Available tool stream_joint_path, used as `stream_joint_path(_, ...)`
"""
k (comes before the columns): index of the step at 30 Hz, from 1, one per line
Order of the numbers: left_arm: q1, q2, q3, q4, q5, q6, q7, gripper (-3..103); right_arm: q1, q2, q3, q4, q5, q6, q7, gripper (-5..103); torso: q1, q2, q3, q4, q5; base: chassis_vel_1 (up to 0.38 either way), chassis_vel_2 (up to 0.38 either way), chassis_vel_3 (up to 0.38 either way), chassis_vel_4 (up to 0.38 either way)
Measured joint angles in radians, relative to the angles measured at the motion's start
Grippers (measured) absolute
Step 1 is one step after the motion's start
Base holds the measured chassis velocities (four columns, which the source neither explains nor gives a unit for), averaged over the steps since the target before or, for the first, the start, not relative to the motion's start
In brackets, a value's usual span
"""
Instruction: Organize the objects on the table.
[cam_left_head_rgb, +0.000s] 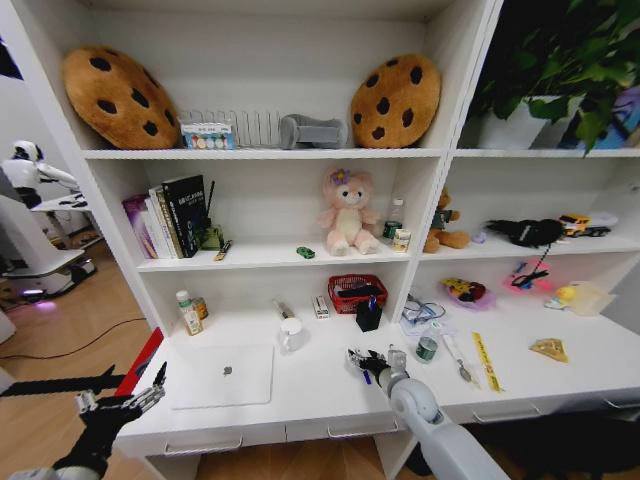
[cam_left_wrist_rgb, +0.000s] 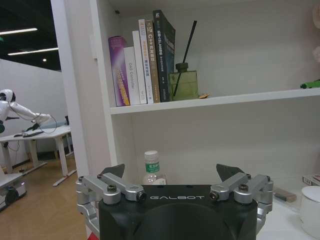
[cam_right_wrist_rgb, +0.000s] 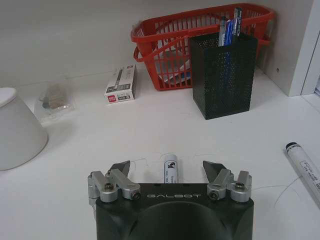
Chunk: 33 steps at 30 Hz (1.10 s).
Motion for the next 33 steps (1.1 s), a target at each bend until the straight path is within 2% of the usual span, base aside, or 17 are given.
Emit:
stream_joint_path(3, 0.0, 0.0, 0.0, 0.0, 0.0, 0.0, 0.0, 100, 0.016, -0.002, -0.01, -0.015, 0.003, -0.002, -0.001, 85, 0.0, 0.0, 0.0, 0.0001, 0.0, 0.0, 0.0, 0.0, 0.0)
stream_joint_path(10, 0.0, 0.0, 0.0, 0.0, 0.0, 0.0, 0.0, 100, 0.047, -0.015, -0.043, -0.029, 0.038, -0.01, 0.01, 79, 0.0, 0.0, 0.0, 0.0001, 0.0, 0.0, 0.0, 0.0, 0.0)
stream_joint_path(11, 0.0, 0.0, 0.0, 0.0, 0.0, 0.0, 0.0, 100, 0.052, -0.018, -0.051, -0.03, 0.044, -0.013, 0.014, 70, 0.0, 0.0, 0.0, 0.0, 0.0, 0.0, 0.0, 0.0, 0.0)
stream_joint_path(13, 0.0, 0.0, 0.0, 0.0, 0.0, 0.0, 0.0, 100, 0.055, -0.019, -0.055, -0.033, 0.049, -0.014, 0.018, 70, 0.0, 0.0, 0.0, 0.0, -0.0001, 0.0, 0.0, 0.0, 0.0)
stream_joint_path(14, 0.0, 0.0, 0.0, 0.0, 0.0, 0.0, 0.0, 100, 0.062, -0.019, -0.064, -0.039, 0.055, -0.016, 0.023, 58, 0.0, 0.0, 0.0, 0.0, 0.0, 0.0, 0.0, 0.0, 0.0)
stream_joint_path(16, 0.0, 0.0, 0.0, 0.0, 0.0, 0.0, 0.0, 100, 0.066, -0.019, -0.069, -0.043, 0.059, -0.017, 0.029, 58, 0.0, 0.0, 0.0, 0.0, -0.0001, 0.0, 0.0, 0.0, 0.0)
stream_joint_path(17, 0.0, 0.0, 0.0, 0.0, 0.0, 0.0, 0.0, 100, 0.075, -0.022, -0.077, -0.049, 0.069, -0.019, 0.041, 48, 0.0, 0.0, 0.0, 0.0, -0.0001, 0.0, 0.0, 0.0, 0.0)
stream_joint_path(18, 0.0, 0.0, 0.0, 0.0, 0.0, 0.0, 0.0, 100, 0.08, -0.026, -0.081, -0.052, 0.075, -0.022, 0.045, 43, 0.0, 0.0, 0.0, 0.0001, -0.0001, 0.0, 0.0, 0.0, 0.0)
stream_joint_path(20, 0.0, 0.0, 0.0, 0.0, 0.0, 0.0, 0.0, 100, 0.085, -0.03, -0.084, -0.055, 0.084, -0.025, 0.049, 43, 0.0, 0.0, 0.0, 0.0, -0.0002, 0.0, 0.0, 0.0, 0.0)
stream_joint_path(21, 0.0, 0.0, 0.0, 0.0, 0.0, 0.0, 0.0, 100, 0.088, -0.034, -0.086, -0.059, 0.092, -0.027, 0.052, 38, 0.0, 0.0, 0.0, 0.0, -0.0002, 0.0, 0.0, 0.0, 0.0)
stream_joint_path(22, 0.0, 0.0, 0.0, 0.0, 0.0, 0.0, 0.0, 100, 0.088, -0.034, -0.086, -0.059, 0.092, -0.027, 0.052, 38, 0.0, 0.0, 0.0, 0.0, -0.0002, 0.0, 0.0, 0.0, 0.0)
stream_joint_path(23, 0.0, 0.0, 0.0, 0.0, 0.0, 0.0, 0.0, 100, 0.089, -0.039, -0.087, -0.064, 0.096, -0.027, 0.052, 27, 0.0, 0.0, 0.0, 0.0, -0.0002, 0.0, 0.0, 0.0, 0.0)
stream_joint_path(24, 0.0, 0.0, 0.0, 0.0, 0.0, 0.0, 0.0, 100, 0.088, -0.041, -0.087, -0.065, 0.097, -0.027, 0.052, 22, 0.0, 0.0, 0.0, 0.0001, -0.0002, 0.0, 0.0, 0.0, 0.0)
stream_joint_path(25, 0.0, 0.0, 0.0, 0.0, 0.0, 0.0, 0.0, 100, 0.088, -0.041, -0.087, -0.065, 0.097, -0.027, 0.052, 22, 0.0, 0.0, 0.0, 0.0001, -0.0002, 0.0, 0.0, 0.0, 0.0)
stream_joint_path(26, 0.0, 0.0, 0.0, 0.0, 0.0, 0.0, 0.0, 100, 0.085, -0.044, -0.086, -0.066, 0.097, -0.027, 0.05, 16, 0.0, 0.0, 0.0, 0.0001, -0.0002, 0.0, 0.0, 0.0, 0.0)
stream_joint_path(28, 0.0, 0.0, 0.0, 0.0, 0.0, 0.0, 0.0, 100, 0.079, -0.046, -0.083, -0.065, 0.097, -0.026, 0.043, 13, 0.0, 0.0, 0.0, 0.0002, -0.0001, 0.0, 0.0, 0.0, 0.0)
stream_joint_path(33, 0.0, 0.0, 0.0, 0.0, 0.0, 0.0, 0.0, 100, 0.076, -0.049, -0.074, -0.067, 0.097, -0.02, 0.025, 13, 0.0, 0.0, 0.0, 0.0001, 0.0, 0.0, 0.0, 0.0, 0.0)
